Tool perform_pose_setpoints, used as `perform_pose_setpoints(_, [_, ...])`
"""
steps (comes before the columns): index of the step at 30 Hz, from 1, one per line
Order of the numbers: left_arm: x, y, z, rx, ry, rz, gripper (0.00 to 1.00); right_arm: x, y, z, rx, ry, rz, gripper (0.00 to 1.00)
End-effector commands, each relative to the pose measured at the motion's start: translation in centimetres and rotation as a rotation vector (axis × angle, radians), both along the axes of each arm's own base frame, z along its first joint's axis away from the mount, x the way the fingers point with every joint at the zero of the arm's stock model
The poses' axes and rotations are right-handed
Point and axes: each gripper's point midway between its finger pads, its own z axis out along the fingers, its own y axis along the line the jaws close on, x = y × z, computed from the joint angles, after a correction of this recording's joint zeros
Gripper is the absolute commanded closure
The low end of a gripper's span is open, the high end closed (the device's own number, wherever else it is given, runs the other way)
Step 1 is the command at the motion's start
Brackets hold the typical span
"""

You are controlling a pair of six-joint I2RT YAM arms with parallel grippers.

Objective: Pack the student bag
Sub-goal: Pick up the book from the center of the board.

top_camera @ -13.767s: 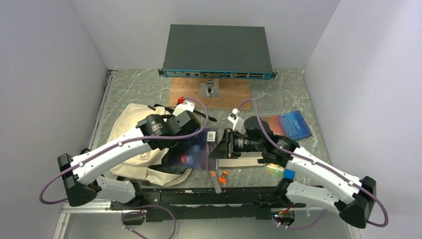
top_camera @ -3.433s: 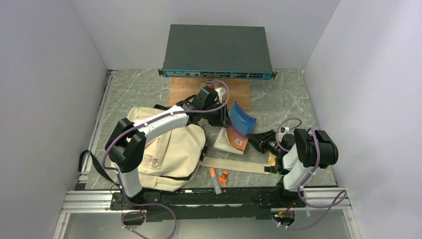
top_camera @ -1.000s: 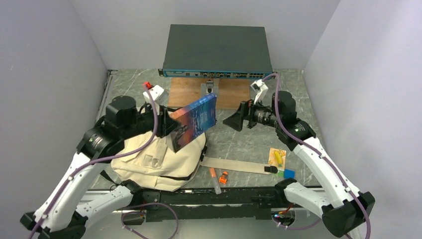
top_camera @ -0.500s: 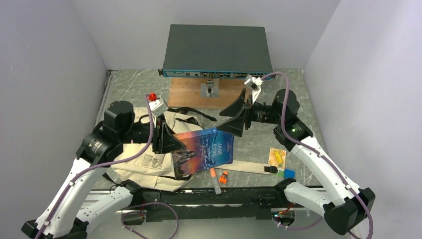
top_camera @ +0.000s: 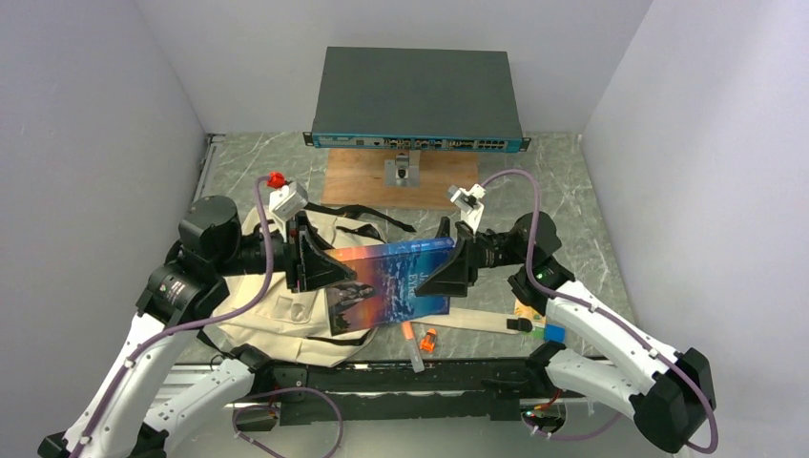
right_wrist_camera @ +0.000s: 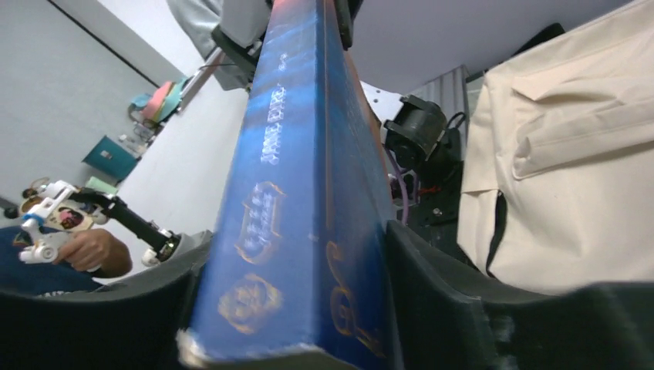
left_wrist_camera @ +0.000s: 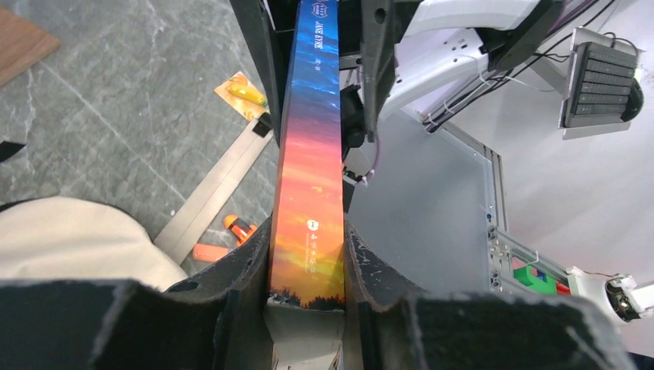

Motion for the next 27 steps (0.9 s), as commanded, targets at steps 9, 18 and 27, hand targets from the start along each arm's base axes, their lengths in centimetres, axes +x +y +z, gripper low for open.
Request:
perform_pose_setpoints(9, [7.3, 4.6, -1.3, 0.16, 0.08, 0.554, 0.26, 8.4, -4.7, -1.3, -0.276, 0.072, -0.762, 1.0])
perform_pose_setpoints(18, [7.6, 2.6, -14.7, 0.442, 0.331, 0.684, 0.0, 9.1, -14.3, -3.9, -0.546, 0.122, -1.21, 1.0])
perform_pose_setpoints(27, [7.3, -2.8, -21.1, 0.97, 0.094, 0.846, 0.0, 8.2, -16.0, -3.8, -0.52, 0.124, -1.263, 1.0])
